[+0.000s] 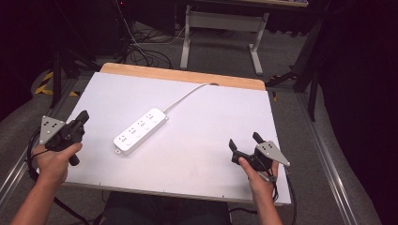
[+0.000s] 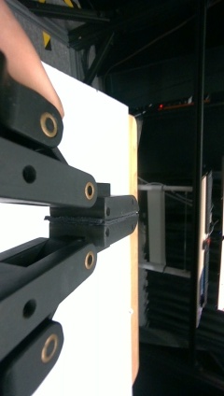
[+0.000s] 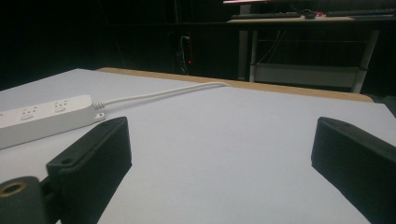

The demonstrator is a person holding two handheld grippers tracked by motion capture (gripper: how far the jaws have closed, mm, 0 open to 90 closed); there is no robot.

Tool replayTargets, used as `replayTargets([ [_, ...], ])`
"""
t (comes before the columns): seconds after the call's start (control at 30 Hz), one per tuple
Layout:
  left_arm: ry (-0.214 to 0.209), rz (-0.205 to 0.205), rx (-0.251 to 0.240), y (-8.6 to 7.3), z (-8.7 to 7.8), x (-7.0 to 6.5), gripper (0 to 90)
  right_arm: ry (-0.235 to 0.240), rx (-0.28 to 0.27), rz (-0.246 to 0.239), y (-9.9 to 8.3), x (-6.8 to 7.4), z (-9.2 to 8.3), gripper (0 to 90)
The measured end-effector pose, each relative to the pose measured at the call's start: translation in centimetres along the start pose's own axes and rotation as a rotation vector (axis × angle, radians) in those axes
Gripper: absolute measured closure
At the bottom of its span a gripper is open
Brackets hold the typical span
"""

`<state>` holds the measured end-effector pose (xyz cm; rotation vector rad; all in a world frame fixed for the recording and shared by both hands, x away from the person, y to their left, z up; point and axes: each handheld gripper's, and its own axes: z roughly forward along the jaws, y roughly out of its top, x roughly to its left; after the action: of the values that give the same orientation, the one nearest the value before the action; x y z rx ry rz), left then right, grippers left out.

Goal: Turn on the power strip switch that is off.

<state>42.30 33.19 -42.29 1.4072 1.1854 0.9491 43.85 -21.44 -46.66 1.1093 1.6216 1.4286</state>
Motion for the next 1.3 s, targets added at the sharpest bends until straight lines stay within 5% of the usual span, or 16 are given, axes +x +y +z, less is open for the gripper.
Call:
replayTargets([
  [0.43, -0.099, 0.108, 0.07, 0.4, 1.6, -2.2, 90.0, 0.005, 0.001, 0.002, 0.0, 0.0, 0.1, 5.5],
  [0.83, -0.15, 0.141, 0.13, 0.5, 2.6, -3.6, 90.0, 0.003, 0.001, 0.004, 0.0, -0.1, 0.0, 5.3],
  [1.1, -0.21, 0.201, 0.225, 0.2, 4.2, -4.9, 90.0, 0.007, 0.005, -0.001, 0.0, 0.0, 0.1, 5.3],
  [1.3, -0.225, 0.192, 0.255, 0.0, 5.0, -5.1, 90.0, 0.005, 0.005, 0.002, 0.0, -0.1, 0.0, 5.3],
])
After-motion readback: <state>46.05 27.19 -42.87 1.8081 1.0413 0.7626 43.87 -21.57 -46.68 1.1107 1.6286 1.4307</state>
